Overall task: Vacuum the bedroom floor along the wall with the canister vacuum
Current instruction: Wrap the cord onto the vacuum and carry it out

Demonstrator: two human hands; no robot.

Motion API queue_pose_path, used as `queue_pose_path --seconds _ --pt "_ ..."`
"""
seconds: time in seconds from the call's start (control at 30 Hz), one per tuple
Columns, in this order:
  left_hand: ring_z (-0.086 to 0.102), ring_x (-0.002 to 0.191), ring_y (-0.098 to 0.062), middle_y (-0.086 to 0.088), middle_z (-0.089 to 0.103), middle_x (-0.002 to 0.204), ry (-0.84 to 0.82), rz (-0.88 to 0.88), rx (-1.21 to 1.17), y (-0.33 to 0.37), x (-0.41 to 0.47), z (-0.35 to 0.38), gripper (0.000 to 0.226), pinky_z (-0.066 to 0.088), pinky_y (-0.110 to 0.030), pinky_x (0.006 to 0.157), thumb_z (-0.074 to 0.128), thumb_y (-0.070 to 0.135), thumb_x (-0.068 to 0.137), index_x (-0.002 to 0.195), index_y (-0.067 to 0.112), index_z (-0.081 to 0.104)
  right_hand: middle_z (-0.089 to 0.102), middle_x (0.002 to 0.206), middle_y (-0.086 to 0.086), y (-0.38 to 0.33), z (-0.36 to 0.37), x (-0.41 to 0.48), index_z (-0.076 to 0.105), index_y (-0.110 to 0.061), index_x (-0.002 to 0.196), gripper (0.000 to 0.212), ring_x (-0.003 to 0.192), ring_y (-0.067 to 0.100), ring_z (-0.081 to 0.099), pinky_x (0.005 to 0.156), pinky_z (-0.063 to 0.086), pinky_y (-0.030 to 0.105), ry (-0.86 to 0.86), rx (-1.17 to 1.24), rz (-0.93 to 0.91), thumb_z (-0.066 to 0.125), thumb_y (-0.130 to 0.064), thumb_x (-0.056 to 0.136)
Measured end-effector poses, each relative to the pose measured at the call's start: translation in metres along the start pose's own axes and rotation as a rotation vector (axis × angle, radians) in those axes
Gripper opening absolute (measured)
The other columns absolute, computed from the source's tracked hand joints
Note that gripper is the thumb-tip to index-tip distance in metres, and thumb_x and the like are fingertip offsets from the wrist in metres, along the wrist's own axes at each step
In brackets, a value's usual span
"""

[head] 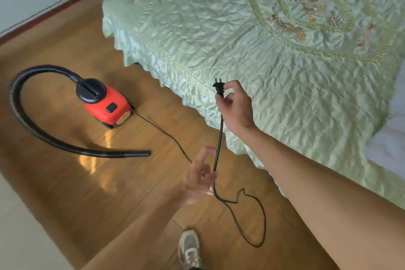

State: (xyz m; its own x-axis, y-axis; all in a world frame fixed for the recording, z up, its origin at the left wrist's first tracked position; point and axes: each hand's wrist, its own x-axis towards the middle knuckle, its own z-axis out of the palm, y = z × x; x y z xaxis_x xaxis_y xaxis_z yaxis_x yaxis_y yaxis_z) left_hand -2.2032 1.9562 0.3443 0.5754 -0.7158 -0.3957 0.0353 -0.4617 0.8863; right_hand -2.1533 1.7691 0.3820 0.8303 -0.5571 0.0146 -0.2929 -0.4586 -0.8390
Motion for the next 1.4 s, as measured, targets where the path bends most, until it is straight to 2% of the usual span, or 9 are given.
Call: queue_pose_path --seconds 0.13,0.23,0.4,0.53,0.6,0.73,0.87,1.03,1.4 --pt "0.053 0.058 -0.019 0.01 0.04 0.058 0.046 -0.084 -0.025 -0.012 -0.009 -0.032 0.042 0.06 -0.053 0.072 0.053 0.009 0.097 0.117 0.044 0.037 0.064 0.062 0.015 -0.022 0.044 0.009 0.048 -0.022 0.097 0.015 0.057 0.03 0.059 0.057 0.05 0.041 -0.075 0.012 -0.027 0.062 -0.019 0.093" --pt "0.068 0.065 -0.033 0.008 0.05 0.056 0.091 -0.117 -0.081 -0.02 -0.016 -0.054 0.043 0.061 -0.053 0.068 0.051 0.005 0.097 0.117 0.04 0.037 0.063 0.061 0.014 -0.034 0.074 0.016 0.05 -0.019 0.099 0.013 0.055 0.031 0.058 0.057 0.051 0.044 -0.122 0.014 -0.069 0.061 -0.019 0.093" --pt "0.066 0.066 -0.04 0.002 0.048 0.059 0.178 -0.122 -0.044 -0.031 -0.023 -0.084 0.048 0.058 -0.056 0.066 0.05 0.005 0.096 0.113 0.047 0.034 0.066 0.062 0.004 -0.053 0.12 0.029 0.05 -0.024 0.099 0.011 0.055 0.021 0.061 0.059 0.053 0.041 -0.201 -0.014 -0.115 0.06 -0.022 0.094" --pt "0.067 0.065 -0.039 0.003 0.049 0.059 0.246 -0.148 -0.096 -0.042 -0.025 -0.11 0.052 0.06 -0.054 0.067 0.051 0.007 0.096 0.108 0.055 0.036 0.065 0.065 0.004 -0.068 0.157 0.045 0.052 -0.021 0.103 0.013 0.059 0.022 0.064 0.062 0.055 0.044 -0.269 -0.047 -0.142 0.06 -0.026 0.095" --pt "0.068 0.07 -0.039 0.004 0.052 0.061 0.273 -0.176 -0.12 -0.044 -0.023 -0.123 0.046 0.06 -0.053 0.072 0.05 0.006 0.097 0.113 0.047 0.036 0.064 0.065 0.004 -0.075 0.178 0.053 0.051 -0.022 0.105 0.014 0.06 0.025 0.065 0.061 0.056 0.047 -0.312 -0.043 -0.147 0.059 -0.028 0.095" --pt "0.072 0.069 -0.032 0.002 0.053 0.063 0.325 -0.231 -0.238 -0.05 -0.019 -0.15 0.041 0.063 -0.048 0.066 0.049 0.004 0.098 0.122 0.035 0.037 0.063 0.066 0.009 -0.09 0.217 0.067 0.05 -0.023 0.103 0.011 0.056 0.03 0.062 0.053 0.054 0.048 -0.377 -0.035 -0.192 0.058 -0.027 0.096" --pt "0.072 0.067 -0.031 0.001 0.052 0.065 0.373 -0.262 -0.267 -0.059 -0.011 -0.173 0.038 0.063 -0.046 0.065 0.05 0.006 0.098 0.125 0.03 0.037 0.063 0.065 0.01 -0.103 0.246 0.082 0.051 -0.021 0.102 0.01 0.057 0.03 0.061 0.056 0.053 0.049 -0.431 -0.012 -0.21 0.058 -0.024 0.096" --pt "0.071 0.072 -0.035 -0.004 0.052 0.069 0.412 -0.288 -0.314 -0.063 0.002 -0.195 0.036 0.064 -0.043 0.067 0.05 0.006 0.099 0.123 0.031 0.038 0.063 0.065 0.004 -0.111 0.271 0.103 0.044 -0.032 0.096 0.013 0.061 0.028 0.063 0.059 0.054 0.05 -0.505 -0.016 -0.226 0.057 -0.028 0.097" --pt "0.066 0.066 -0.037 -0.013 0.05 0.07 0.522 -0.275 -0.375 -0.079 0.027 -0.266 0.039 0.063 -0.045 0.065 0.048 0.005 0.098 0.123 0.033 0.037 0.064 0.065 0.008 -0.158 0.35 0.15 0.047 -0.024 0.1 0.011 0.057 0.027 0.064 0.056 0.055 0.047 -0.577 -0.076 -0.301 0.057 -0.024 0.097"
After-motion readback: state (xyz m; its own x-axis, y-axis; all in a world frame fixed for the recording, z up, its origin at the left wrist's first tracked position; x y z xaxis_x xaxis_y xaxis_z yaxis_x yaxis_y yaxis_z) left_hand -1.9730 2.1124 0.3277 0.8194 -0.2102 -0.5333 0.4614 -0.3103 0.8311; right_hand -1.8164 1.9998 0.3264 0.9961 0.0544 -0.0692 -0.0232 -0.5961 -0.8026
